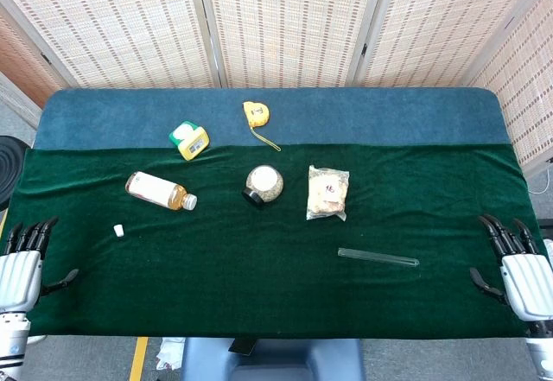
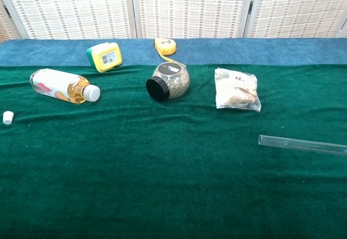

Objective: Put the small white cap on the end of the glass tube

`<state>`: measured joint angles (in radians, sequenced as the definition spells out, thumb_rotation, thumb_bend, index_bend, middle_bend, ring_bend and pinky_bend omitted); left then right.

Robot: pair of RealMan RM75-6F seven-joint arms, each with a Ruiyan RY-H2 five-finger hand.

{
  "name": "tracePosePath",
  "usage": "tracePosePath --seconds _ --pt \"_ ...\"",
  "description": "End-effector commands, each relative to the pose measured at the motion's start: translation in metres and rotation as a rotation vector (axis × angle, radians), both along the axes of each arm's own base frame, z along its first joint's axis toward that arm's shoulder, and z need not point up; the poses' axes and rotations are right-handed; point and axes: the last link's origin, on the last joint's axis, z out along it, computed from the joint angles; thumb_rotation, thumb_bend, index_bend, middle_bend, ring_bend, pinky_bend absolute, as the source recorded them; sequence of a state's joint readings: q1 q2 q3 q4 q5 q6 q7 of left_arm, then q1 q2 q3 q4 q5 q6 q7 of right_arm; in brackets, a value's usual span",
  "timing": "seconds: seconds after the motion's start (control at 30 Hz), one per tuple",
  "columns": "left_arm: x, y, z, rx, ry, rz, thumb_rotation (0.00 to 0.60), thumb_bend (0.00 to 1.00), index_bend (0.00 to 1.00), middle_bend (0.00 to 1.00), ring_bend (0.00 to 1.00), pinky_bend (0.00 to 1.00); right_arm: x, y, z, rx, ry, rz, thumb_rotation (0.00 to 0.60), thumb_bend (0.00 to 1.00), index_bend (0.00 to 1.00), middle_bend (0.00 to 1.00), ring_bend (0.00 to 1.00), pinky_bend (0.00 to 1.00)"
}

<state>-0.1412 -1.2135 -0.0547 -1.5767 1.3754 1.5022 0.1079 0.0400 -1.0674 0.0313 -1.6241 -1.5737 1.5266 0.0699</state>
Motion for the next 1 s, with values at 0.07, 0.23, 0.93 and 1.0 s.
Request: tracePosePath --seconds 0.07,0.23,0.93,1.0 --pt "0.001 0.000 -0.001 0.004 -0.003 -0.006 0.600 0.23 0.12 0.18 0.15 0.00 0.001 -0.002 -0.001 0.001 -0.002 0.004 0.600 0.38 0.03 0.12 0.18 0.05" --pt "0.002 0.000 -0.001 0.003 0.001 -0.016 0.600 0.22 0.12 0.19 0.16 0.00 0.002 -0.004 -0.002 0.007 0.001 0.007 0.600 0.38 0.03 0.12 0.18 0.04" --pt "0.018 0.045 -0.016 -0.168 0.079 -0.153 0.600 0.54 0.29 0.67 0.62 0.56 0.007 -0.008 -0.001 0.007 0.004 0.034 0.600 0.38 0.04 0.15 0.19 0.04" --pt "0.019 0.057 -0.021 -0.212 0.097 -0.154 0.600 0.66 0.31 0.80 0.73 0.64 0.007 -0.008 -0.001 0.008 0.003 0.033 0.600 0.38 0.03 0.15 0.19 0.05"
